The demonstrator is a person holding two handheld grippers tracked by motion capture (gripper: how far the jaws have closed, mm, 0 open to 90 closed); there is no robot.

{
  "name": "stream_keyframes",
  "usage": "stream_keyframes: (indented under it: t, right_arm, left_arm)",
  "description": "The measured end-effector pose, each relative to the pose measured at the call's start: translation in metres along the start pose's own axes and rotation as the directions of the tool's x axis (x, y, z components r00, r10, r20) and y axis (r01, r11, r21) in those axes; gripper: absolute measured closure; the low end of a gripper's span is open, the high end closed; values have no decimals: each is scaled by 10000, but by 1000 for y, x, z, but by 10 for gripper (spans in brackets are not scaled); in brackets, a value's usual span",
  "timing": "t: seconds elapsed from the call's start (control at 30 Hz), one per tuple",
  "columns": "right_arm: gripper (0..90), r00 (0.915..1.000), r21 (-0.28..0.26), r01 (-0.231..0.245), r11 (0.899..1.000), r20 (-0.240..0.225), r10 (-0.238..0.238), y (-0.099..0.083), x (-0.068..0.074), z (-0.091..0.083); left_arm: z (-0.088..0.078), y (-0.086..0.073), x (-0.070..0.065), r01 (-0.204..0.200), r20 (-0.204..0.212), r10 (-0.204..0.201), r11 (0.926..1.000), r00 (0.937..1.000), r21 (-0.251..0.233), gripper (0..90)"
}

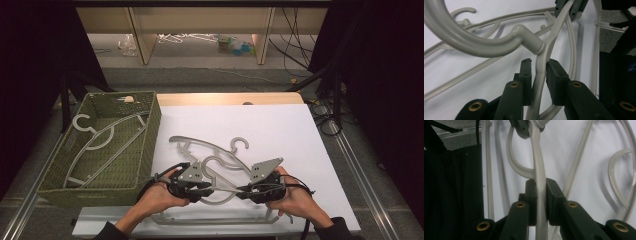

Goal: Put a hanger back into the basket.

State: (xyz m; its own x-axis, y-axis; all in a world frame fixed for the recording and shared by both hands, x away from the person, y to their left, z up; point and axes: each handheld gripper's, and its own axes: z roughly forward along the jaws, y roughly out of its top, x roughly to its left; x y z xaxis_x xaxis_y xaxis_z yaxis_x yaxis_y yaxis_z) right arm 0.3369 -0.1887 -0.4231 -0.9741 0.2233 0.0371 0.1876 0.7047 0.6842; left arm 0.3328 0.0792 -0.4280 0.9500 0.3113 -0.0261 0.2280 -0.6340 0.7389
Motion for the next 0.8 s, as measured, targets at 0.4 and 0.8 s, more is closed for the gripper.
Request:
stream_keyframes:
  t: [0.4,0.8]
  right_arm:
    - [617,9975,-387,-259,9989,642,283,1,-2,-2]
    - [387,9666,-2145,-1230,9690,1954,1660,5,-5,-21]
  left_arm:
    - [-10,-4,-3,149,378,-147,9999,9992,-46,803]
    - [-45,-10,17,1467,-492,-1504,9865,9874,-732,802]
